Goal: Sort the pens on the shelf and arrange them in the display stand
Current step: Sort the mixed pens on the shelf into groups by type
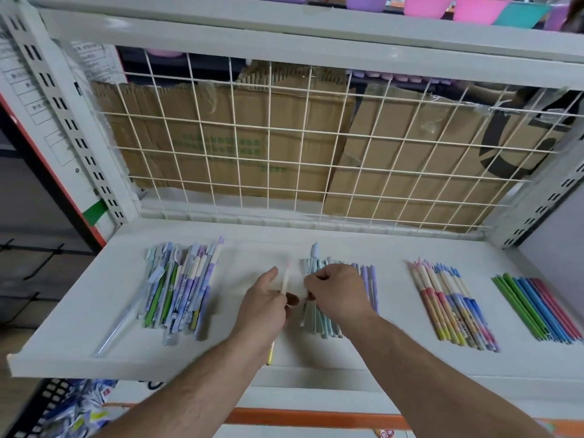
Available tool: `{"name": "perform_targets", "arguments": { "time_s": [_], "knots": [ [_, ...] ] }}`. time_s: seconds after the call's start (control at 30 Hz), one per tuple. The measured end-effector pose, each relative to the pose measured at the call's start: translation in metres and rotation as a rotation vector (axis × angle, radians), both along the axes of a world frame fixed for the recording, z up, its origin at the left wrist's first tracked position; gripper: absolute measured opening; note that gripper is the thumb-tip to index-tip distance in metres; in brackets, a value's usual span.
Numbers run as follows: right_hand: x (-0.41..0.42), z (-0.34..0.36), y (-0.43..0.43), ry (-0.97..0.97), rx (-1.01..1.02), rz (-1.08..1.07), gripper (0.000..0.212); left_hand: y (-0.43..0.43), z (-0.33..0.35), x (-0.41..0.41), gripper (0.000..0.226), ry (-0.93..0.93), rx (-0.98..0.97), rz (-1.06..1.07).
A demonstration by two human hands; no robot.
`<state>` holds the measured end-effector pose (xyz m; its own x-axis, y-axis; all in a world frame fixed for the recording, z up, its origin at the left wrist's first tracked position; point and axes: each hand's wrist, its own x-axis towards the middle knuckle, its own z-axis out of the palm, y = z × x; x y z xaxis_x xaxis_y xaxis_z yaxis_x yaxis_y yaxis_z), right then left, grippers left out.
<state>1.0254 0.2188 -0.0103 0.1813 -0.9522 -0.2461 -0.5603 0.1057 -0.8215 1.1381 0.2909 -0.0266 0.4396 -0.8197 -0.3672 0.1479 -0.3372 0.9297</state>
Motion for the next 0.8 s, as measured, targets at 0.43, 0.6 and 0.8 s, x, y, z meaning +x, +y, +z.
{"name": "perform_targets", "arguments": {
  "time_s": [0.43, 0.6, 0.8],
  "knots": [
    [-0.004, -0.008, 0.004, 0.109, -0.101, 0.059, 0.016, -0.005, -0.006, 0.008, 0.011, -0.075, 0.074, 0.058],
    [-0.018, -0.004, 0.015, -0.06, -0.005, 0.123, 0.01, -0.015, 0.001, -0.008, 0.012, 0.024, 0.024, 0.054],
    [-0.062, 0.004, 0.011, -0.109, -0.042, 0.071, 0.004, -0.033, 0.008, -0.046, 0.001, -0.008, -0.016, -0.083]
  ]
}}
